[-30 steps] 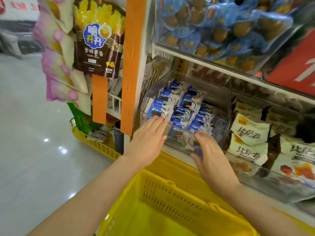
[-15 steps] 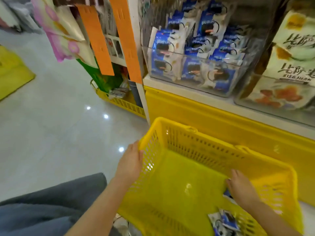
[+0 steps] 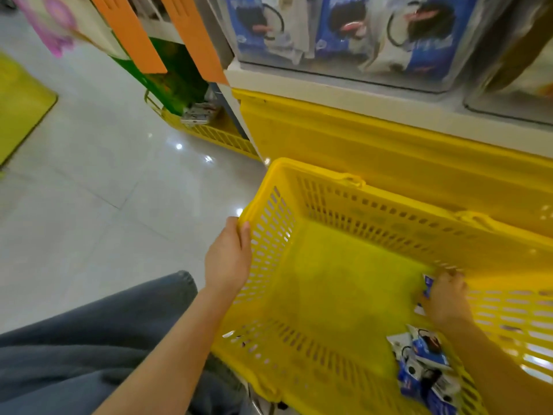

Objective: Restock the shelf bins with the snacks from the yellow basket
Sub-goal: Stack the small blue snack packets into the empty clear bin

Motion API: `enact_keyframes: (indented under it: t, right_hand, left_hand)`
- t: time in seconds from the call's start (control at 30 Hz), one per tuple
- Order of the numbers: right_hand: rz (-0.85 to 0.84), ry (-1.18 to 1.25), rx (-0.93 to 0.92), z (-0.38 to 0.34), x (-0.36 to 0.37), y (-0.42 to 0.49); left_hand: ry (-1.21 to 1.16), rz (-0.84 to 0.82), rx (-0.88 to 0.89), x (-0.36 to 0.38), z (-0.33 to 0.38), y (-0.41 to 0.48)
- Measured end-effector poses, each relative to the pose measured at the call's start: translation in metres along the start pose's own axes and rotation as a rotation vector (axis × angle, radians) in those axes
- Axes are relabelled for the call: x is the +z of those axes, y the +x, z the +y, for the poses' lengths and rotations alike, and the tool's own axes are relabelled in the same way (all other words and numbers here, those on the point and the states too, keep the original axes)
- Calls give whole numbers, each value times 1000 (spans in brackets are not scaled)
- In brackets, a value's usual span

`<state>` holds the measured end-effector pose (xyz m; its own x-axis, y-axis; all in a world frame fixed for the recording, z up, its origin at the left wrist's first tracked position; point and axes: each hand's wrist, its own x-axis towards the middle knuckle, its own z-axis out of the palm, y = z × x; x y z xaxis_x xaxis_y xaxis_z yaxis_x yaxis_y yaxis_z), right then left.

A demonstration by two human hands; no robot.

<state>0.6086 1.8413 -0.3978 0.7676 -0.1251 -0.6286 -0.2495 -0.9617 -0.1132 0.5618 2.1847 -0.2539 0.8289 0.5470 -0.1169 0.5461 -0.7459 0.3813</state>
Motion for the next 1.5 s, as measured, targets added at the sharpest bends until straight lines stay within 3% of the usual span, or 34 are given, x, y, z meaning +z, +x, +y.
enact_keyframes:
  t: [0.17, 0.3, 0.4, 0.47, 0.57, 0.73, 0.93, 1.1, 1.23, 1.37, 1.5]
  right_hand:
    - [-35, -66, -41, 1, 8, -8]
    - [-31, 90, -34, -1, 3, -19]
    - [-56, 303, -143, -17, -10, -32]
    - [-79, 350, -268, -34, -22, -46]
    - [-75, 433, -437, -64, -35, -73]
    - [33, 654, -522, -98, -40, -126]
    - [-7, 914, -621, -104, -44, -154]
    - [4, 981, -625, -93, -48, -137]
    - [98, 675, -484, -60, -37, -100]
    - [-246, 153, -261, -1, -9, -71]
    - [-389, -30, -254, 24, 13, -69]
  left_hand:
    - [-7, 7, -49, -1, 6, -1]
    - [-101, 103, 35, -6, 22, -9]
    - [-184, 146, 164, 0, 38, -32]
    - [-315, -18, 138, 15, 49, -51]
    - [-566, -433, -131, 34, 64, -78]
    - [-826, -867, -447, 41, 72, -97]
    - [-1168, -917, -422, 40, 64, -95]
    - [-1269, -935, -454, 45, 62, -88]
    - [-1180, -870, -454, 54, 60, -84]
    - [-1151, -813, -488, 61, 59, -79]
    - [-1111, -778, -491, 69, 55, -76]
